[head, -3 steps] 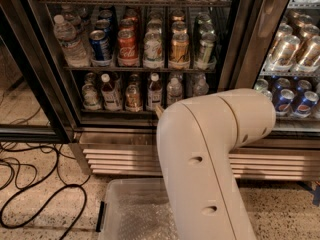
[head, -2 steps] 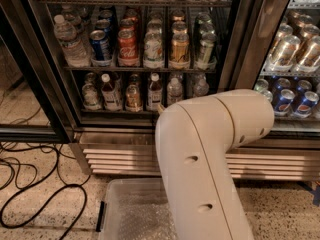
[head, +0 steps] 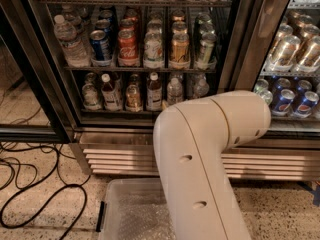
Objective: Pick water bottle from bottom shelf of fridge
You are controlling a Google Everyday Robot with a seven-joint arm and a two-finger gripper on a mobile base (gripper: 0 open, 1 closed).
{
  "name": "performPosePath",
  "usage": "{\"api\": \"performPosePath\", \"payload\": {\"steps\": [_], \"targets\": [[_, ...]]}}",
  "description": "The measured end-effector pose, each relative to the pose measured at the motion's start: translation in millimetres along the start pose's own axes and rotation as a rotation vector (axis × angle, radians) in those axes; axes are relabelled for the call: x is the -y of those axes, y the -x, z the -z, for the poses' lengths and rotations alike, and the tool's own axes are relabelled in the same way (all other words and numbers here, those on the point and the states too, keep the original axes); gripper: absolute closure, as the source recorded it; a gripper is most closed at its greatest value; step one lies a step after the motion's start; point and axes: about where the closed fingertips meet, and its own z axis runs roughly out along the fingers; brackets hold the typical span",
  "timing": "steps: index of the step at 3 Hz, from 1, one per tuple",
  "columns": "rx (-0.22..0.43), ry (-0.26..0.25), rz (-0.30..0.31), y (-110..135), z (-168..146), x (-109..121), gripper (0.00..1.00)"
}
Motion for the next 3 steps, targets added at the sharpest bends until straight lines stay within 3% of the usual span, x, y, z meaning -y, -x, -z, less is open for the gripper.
{"api": "performPosePath", "payload": {"steps": [1,3], "targets": [[0.005,-0.014,0.023,1.6,-4.6,9.9,0.27],[0.015,-0.089,0.058,8.9,-9.4,43.3,0.29]]}}
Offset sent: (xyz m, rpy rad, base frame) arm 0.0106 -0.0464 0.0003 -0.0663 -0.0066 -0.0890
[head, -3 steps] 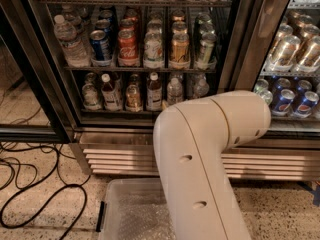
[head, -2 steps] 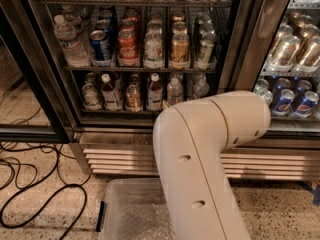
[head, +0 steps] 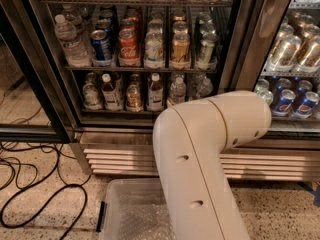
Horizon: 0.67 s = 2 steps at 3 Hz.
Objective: Pick water bottle from bottom shelf of fridge
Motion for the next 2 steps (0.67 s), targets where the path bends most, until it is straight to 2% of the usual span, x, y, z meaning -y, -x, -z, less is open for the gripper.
{"api": "performPosePath", "payload": {"steps": [2], "targets": [[-0.016,0.019,-0.022,-5.2,-8.6,-14.9,0.3]]}}
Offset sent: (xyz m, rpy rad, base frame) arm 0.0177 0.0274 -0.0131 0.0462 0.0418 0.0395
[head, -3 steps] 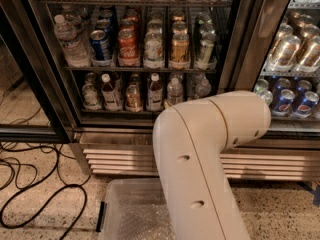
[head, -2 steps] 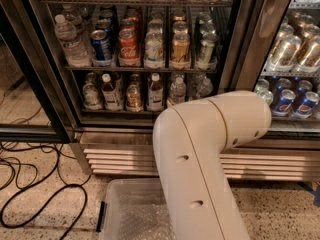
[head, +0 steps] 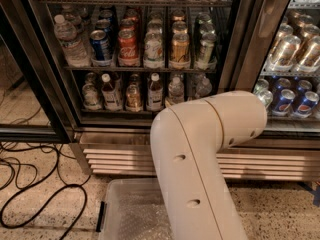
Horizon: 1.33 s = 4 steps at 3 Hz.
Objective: Pick water bottle from bottom shelf of fridge
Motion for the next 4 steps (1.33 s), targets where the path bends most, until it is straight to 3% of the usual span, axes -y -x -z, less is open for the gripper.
{"api": "performPosePath", "payload": {"steps": [3,4], "targets": [[-0.025,0.008,-0.036,-1.3,-5.3,-5.6,0.95],[-0.025,0.008,-0.036,-1.3,-5.3,-5.6,1.0]]}}
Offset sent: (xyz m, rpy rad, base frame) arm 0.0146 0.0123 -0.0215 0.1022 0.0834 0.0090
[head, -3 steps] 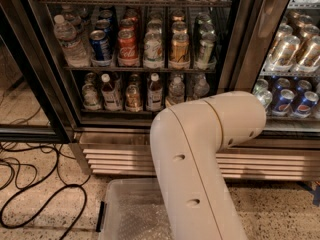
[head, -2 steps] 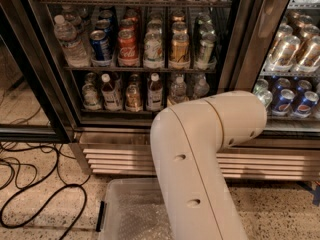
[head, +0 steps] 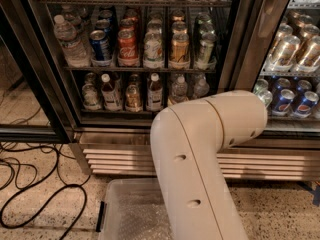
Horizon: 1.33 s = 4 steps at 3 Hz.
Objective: Pick water bottle from bottom shelf of fridge
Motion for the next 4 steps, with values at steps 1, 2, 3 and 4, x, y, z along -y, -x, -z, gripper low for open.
{"api": "performPosePath", "payload": {"steps": [1,2,3,4], "targets": [[-0.018,-0.006,-0.068,3.1,3.5,0.1,1.0],[-0.038,-0.018,-0.133,4.9,6.7,1.1,1.0],[-0.06,-0.035,-0.174,3.0,8.5,6.6,1.0],[-0.08,-0.049,-0.211,1.5,10.0,10.9,1.0]]}}
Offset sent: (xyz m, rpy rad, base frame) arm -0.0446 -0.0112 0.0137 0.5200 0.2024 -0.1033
